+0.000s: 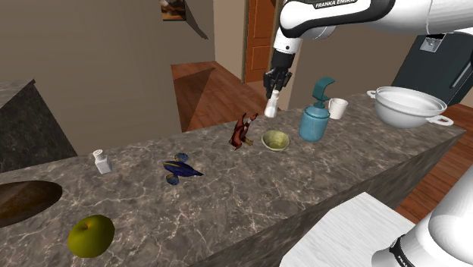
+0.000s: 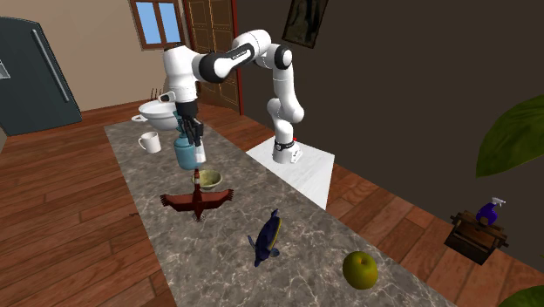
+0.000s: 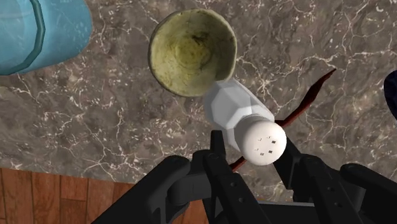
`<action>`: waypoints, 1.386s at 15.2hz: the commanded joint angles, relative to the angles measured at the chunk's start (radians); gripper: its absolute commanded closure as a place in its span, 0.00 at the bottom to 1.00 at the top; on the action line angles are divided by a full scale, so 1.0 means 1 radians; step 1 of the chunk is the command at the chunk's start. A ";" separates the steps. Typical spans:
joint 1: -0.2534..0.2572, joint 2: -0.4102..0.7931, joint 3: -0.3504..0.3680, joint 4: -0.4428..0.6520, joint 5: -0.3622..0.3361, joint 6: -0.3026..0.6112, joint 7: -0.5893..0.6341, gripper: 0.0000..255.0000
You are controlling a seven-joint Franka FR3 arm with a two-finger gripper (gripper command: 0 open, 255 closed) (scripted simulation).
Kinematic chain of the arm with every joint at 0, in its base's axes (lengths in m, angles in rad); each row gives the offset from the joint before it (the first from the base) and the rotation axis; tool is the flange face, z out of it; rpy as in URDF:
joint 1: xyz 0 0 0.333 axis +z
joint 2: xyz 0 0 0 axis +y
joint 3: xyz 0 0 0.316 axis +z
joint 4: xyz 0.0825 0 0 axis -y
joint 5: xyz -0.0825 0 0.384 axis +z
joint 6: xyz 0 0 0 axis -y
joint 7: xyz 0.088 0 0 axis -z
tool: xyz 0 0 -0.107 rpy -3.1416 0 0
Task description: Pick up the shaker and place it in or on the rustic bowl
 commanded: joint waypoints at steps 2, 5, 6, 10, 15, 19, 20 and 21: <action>0.000 0.001 0.000 -0.040 0.001 0.041 -0.004 1.00; 0.001 0.004 0.000 -0.076 0.002 0.080 -0.009 1.00; 0.001 0.005 0.001 -0.088 0.003 0.093 -0.010 1.00; 0.001 0.013 0.001 -0.131 0.004 0.144 -0.015 1.00; 0.002 0.022 0.001 -0.164 0.005 0.185 -0.020 1.00; 0.002 0.022 0.001 -0.164 0.005 0.185 -0.020 1.00; 0.002 0.022 0.001 -0.164 0.005 0.185 -0.020 1.00; 0.002 0.022 0.001 -0.164 0.005 0.185 -0.020 1.00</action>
